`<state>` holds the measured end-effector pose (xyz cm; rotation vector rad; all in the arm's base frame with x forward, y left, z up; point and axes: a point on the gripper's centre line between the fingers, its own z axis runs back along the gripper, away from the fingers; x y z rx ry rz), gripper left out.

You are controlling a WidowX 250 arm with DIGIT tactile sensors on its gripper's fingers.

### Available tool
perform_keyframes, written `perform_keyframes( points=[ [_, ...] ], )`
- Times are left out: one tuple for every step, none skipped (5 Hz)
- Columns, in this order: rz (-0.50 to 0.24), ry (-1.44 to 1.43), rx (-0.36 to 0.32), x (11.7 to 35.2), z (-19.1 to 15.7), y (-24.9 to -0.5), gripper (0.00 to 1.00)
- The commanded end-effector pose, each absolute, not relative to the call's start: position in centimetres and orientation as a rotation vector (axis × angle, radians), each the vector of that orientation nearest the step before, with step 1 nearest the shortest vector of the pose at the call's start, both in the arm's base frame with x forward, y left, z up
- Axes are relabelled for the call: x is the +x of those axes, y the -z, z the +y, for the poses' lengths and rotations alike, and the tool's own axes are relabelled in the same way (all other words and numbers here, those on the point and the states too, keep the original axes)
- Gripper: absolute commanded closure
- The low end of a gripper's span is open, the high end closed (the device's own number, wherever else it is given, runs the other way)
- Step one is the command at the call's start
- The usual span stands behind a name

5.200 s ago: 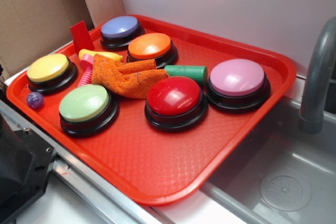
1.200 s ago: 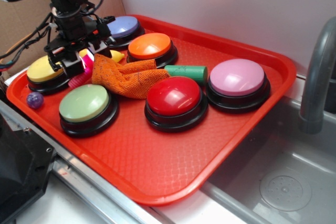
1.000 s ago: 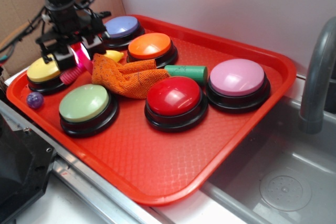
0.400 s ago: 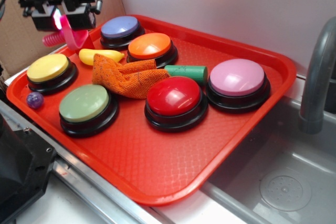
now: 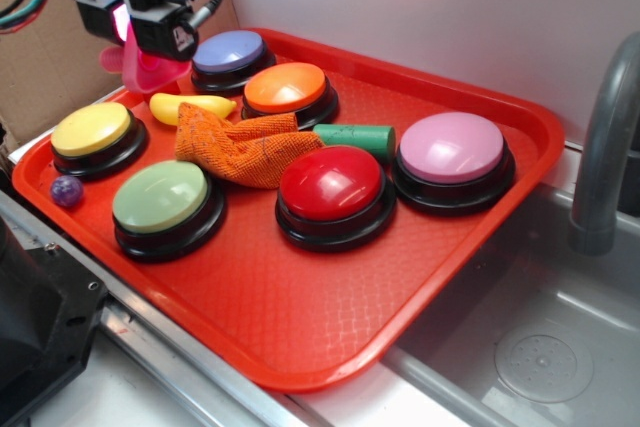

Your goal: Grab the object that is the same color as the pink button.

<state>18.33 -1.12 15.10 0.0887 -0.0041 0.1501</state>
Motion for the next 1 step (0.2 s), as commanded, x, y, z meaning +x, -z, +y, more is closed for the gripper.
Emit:
perform_keyframes(
  points=[
    [-0.096, -0.181, 0.036, 18.37, 0.49, -16.59, 1.0]
  ],
)
